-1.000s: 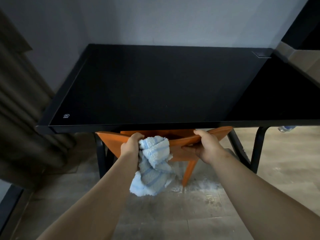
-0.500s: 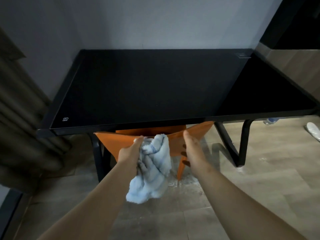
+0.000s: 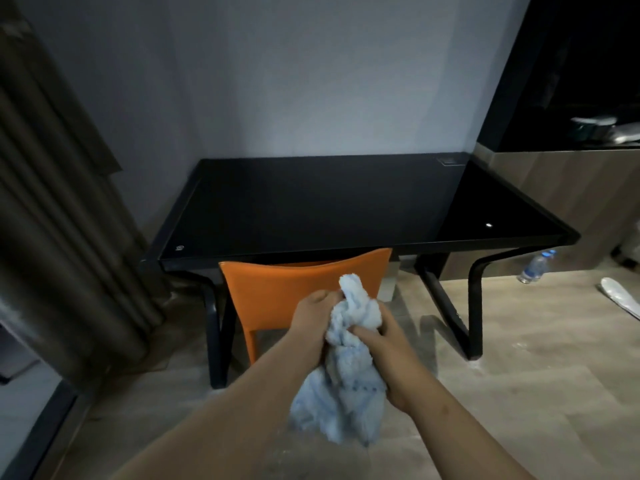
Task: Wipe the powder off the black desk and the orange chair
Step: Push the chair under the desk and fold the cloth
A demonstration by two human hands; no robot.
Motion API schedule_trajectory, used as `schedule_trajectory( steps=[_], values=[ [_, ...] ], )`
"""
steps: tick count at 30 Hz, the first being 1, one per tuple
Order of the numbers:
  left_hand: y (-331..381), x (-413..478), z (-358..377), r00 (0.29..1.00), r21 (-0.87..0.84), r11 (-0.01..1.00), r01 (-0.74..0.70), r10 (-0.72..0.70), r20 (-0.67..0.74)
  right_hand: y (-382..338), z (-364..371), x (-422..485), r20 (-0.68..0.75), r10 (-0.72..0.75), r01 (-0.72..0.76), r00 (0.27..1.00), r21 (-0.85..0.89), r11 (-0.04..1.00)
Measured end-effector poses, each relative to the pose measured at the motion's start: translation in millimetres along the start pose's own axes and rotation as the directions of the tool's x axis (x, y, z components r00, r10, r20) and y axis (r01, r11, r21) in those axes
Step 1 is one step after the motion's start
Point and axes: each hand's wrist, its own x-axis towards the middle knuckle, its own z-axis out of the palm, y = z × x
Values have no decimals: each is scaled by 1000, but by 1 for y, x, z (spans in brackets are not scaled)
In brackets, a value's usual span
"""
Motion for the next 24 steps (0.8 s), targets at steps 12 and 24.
schedule_trajectory(
  steps=[12, 24],
  values=[
    [51, 127, -72, 963, 136, 986, -93, 124, -238, -74, 5, 144, -305, -410, 226, 859, -493, 840],
    [74, 326, -132, 945, 334, 930, 157, -42, -326, 8, 59, 385, -129, -22, -122, 991, -971, 205]
  ],
)
